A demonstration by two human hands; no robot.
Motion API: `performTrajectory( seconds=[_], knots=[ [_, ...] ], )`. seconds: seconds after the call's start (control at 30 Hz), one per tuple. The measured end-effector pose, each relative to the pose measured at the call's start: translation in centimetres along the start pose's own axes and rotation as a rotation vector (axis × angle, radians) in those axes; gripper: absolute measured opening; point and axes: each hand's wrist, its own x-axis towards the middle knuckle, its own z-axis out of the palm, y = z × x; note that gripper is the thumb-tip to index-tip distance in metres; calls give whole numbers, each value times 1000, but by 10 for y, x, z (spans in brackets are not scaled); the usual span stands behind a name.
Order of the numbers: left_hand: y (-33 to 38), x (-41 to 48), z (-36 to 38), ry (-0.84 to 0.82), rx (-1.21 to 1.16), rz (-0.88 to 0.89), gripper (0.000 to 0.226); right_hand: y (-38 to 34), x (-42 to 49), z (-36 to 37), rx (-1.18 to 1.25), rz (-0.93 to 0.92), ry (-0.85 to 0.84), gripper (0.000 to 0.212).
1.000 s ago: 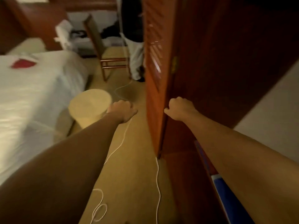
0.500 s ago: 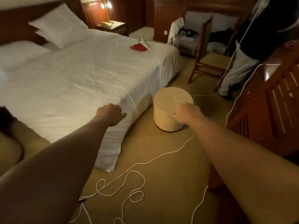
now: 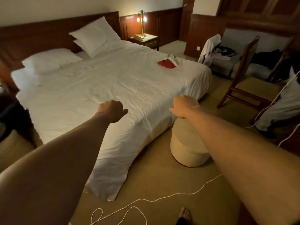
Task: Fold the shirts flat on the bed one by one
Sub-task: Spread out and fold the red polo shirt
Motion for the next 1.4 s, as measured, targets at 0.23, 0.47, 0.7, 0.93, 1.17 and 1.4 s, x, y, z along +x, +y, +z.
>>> performTrajectory(
  seconds=[0.23, 0.47, 0.7, 0.93, 1.17, 1.4],
  knots=[
    [53, 139, -39, -20, -31, -127, 40, 82, 159, -31, -38, -104, 19, 36],
    [58, 270, -50, -16, -22, -218, 44, 117, 307, -44, -55, -182, 52, 32],
    [27, 439, -46, -13, -97, -251, 42, 120, 490, -42, -106, -183, 40, 30],
    [-36, 595, -66, -57, -88, -318, 43, 81, 677, -60, -93, -254, 38, 35],
    [-59, 734, -71, -54, -167, -370, 41, 97, 835, -50, -95, -282, 35, 38],
    [-12, 926, -28, -95, -385, -431, 39, 203, 1038, 8, -44, -260, -14, 41]
  ],
)
